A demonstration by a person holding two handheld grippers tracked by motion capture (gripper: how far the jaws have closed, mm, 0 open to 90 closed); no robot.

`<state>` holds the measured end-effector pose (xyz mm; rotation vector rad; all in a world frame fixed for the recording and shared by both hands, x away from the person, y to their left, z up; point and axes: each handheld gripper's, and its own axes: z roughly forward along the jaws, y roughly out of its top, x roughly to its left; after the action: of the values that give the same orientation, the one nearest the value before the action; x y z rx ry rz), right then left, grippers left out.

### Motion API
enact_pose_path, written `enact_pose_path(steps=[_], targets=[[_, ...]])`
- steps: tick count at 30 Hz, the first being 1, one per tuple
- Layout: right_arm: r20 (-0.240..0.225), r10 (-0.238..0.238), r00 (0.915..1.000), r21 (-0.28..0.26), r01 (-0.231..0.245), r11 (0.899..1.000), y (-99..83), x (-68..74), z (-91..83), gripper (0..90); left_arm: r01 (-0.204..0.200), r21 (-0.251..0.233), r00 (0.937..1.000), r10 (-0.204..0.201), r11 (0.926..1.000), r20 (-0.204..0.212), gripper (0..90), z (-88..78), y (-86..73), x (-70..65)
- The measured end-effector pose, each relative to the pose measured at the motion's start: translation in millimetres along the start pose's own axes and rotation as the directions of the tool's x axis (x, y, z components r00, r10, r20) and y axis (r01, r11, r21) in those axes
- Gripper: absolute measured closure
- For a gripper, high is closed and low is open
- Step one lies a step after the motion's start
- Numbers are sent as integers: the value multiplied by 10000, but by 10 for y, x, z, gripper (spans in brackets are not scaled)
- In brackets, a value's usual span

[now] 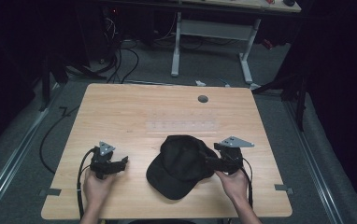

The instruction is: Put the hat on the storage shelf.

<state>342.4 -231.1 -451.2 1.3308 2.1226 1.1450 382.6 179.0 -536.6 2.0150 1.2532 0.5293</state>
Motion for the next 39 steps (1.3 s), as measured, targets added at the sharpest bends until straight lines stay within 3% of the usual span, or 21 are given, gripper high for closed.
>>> enact_pose_path(steps=[7, 17, 21, 32, 39], targets=[[-53, -24, 10000, 313, 26, 9995, 83, 22, 141, 320, 4, -1, 10000, -4, 10000, 1, 251, 0, 0, 0], [-154, 530, 9985, 1026, -511, 9934, 104, -28, 338, 388, -2, 2, 10000, 2, 10000, -4, 250, 0, 0, -1], [-434, 849, 9954, 1172, -793, 9899, 94, -62, 379, 501, -7, 0, 10000, 7, 10000, -8, 250, 0, 0, -2], [-666, 672, 9955, 1271, -584, 9902, 79, -59, 408, 761, -23, 5, 10000, 23, 10000, -19, 248, 0, 0, -4], [-808, 626, 9948, 1034, -541, 9932, 67, -56, 377, 818, -12, -3, 10000, 12, 10000, -19, 247, 1, 0, -5]])
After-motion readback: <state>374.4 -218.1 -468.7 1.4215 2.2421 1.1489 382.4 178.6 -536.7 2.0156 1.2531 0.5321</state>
